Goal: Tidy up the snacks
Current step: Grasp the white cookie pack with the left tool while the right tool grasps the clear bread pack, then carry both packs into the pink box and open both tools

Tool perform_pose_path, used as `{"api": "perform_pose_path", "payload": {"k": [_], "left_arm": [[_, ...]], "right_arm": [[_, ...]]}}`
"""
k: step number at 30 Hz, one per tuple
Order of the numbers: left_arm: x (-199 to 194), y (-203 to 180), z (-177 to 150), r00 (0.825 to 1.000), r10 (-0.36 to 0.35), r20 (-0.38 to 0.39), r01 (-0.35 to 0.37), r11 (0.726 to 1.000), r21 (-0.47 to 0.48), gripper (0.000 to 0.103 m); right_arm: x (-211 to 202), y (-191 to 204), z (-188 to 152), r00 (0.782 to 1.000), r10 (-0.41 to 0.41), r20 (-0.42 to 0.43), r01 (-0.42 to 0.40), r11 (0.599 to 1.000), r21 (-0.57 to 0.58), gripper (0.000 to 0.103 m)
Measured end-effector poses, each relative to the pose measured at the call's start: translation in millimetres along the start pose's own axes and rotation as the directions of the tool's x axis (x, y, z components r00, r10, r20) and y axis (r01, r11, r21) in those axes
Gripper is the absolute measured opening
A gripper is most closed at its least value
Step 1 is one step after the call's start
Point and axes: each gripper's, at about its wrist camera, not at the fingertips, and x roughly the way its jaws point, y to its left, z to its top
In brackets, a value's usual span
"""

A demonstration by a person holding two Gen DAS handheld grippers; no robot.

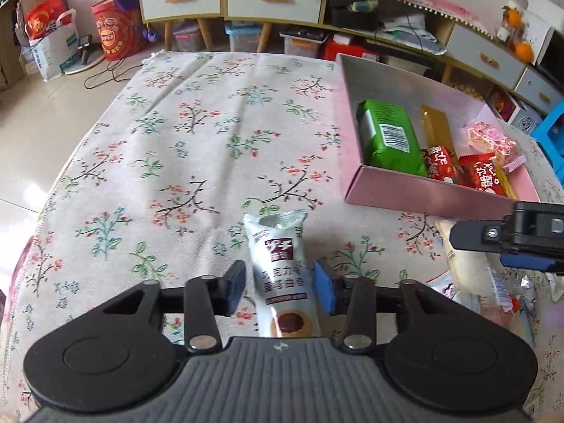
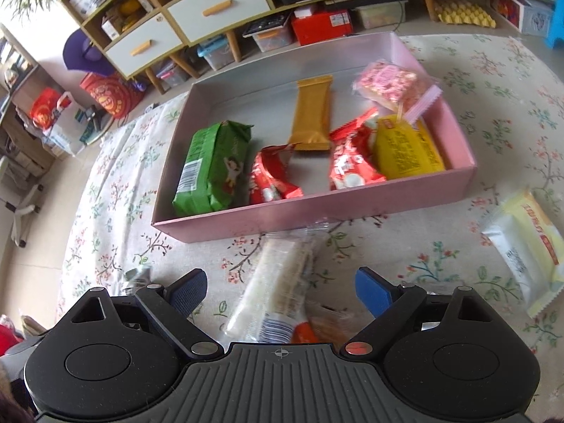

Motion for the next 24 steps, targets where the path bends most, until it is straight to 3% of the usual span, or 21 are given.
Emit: {"api": "perform_pose_path", "payload": {"k": [3,8,13,20,22,24], "left_arm": [[0,3,-1,1.0,-0.017,-0.01,0.016,1.0,-0.018,0.054],[4,5,-5,0.997,-0.064,-0.049,0.062,0.997,-0.047,0.055],[8,-1,-8,0.997,-0.051,-0.063,0.05,0.999,-0.016,0.054],[8,-5,-10,0.998,-0.002,-0.067,0.005,0.999,0.044,0.044],[7,-5,-10,0.998,0.005,-0.063,-0.001,0.998,0.06,0.034],[6,-4,-10,0.998,0.011,-0.063,-0.007,0.998,0.062,0.029]], "right_arm": [[6,5,-1,1.0,-0.028,-0.002,0.028,0.999,-0.022,0.085],[14,7,-3,0.998,-0.053,-0.021,0.052,0.998,-0.042,0.068],[13,5,-4,0.999,-0.025,-0.032,0.024,0.999,-0.044,0.039],[1,-3,0,0.999,0.019,-0.033,-0.02,1.0,-0.016,0.032],[-3,-7,1,0.999,0.038,-0.035,-0.038,0.999,0.001,0.03],[-7,-12,1,0.998,0.048,-0.033,-0.048,0.999,0.01,0.03]]}}
